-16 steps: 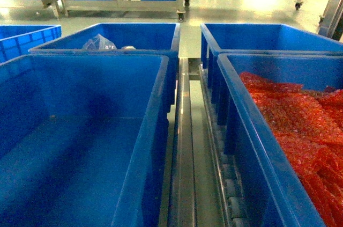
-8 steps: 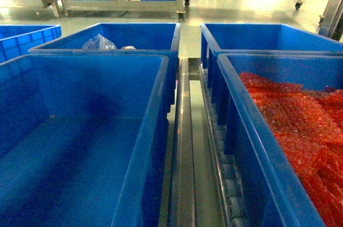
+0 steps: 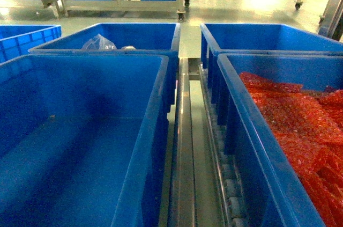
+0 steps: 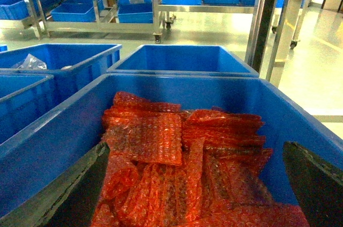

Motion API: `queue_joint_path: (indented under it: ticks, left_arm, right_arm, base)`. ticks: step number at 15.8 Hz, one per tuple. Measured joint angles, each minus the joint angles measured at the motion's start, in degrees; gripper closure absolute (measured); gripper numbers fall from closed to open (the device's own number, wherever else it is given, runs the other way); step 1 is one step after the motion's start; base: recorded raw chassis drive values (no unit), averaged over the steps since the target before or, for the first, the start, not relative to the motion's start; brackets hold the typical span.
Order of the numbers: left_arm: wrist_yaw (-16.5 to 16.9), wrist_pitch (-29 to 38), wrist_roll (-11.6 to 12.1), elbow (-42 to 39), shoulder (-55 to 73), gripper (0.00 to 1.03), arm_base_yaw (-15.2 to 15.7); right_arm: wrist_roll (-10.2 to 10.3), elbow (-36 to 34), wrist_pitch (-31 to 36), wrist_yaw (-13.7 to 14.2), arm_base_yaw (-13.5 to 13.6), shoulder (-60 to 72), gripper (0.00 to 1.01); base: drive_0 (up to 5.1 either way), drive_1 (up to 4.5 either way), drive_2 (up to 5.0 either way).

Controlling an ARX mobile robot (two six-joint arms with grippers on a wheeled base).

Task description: Pick blue part to blue bin on bottom shelf

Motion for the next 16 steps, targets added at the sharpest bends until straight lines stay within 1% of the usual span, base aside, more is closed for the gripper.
queue_joint_path:
  ticks: [11,12,13,14,15,16]
  left_arm:
    - [0.0,0.0,-0.02,0.0,0.0,0.59,0.0]
    - [-1.25,0.22,0.07,0.0,0.17,0.59,-0.44]
    - [-7.13,1.01,0.48,0.02,1.11,0.59,-2.78]
    - [-14.32,3.3,1.14,0.09,3.54,0.59,-6.23]
    - [-15.3,6.62,1.49,0.11,6.36,0.59,-6.47]
    - [-15.56,13.42,2.27,0.44,12.68,0.59,-5.77]
  right_arm:
    - [0.0,0.0,0.0,0.0,0.0,0.0,0.03]
    - [0.0,0.0,0.0,0.0,0.0,0.0,0.03]
    - [0.0,0.0,-0.02,-0.02,0.0,0.0,0.03]
    - [0.0,0.0,-0.02,0.02,0.0,0.0,0.03]
    - [0.0,0.0,0.04,-0.04,0.0,0.0,0.03]
    - [0.0,0.0,-0.02,0.02,0.0,0.0,0.03]
  base:
    - [0.0,0.0,0.0]
    - [0.0,0.0,0.0]
    - [0.0,0.0,0.0]
    - [0.0,0.0,0.0]
    - [0.0,0.0,0.0]
    - [0.0,0.0,0.0]
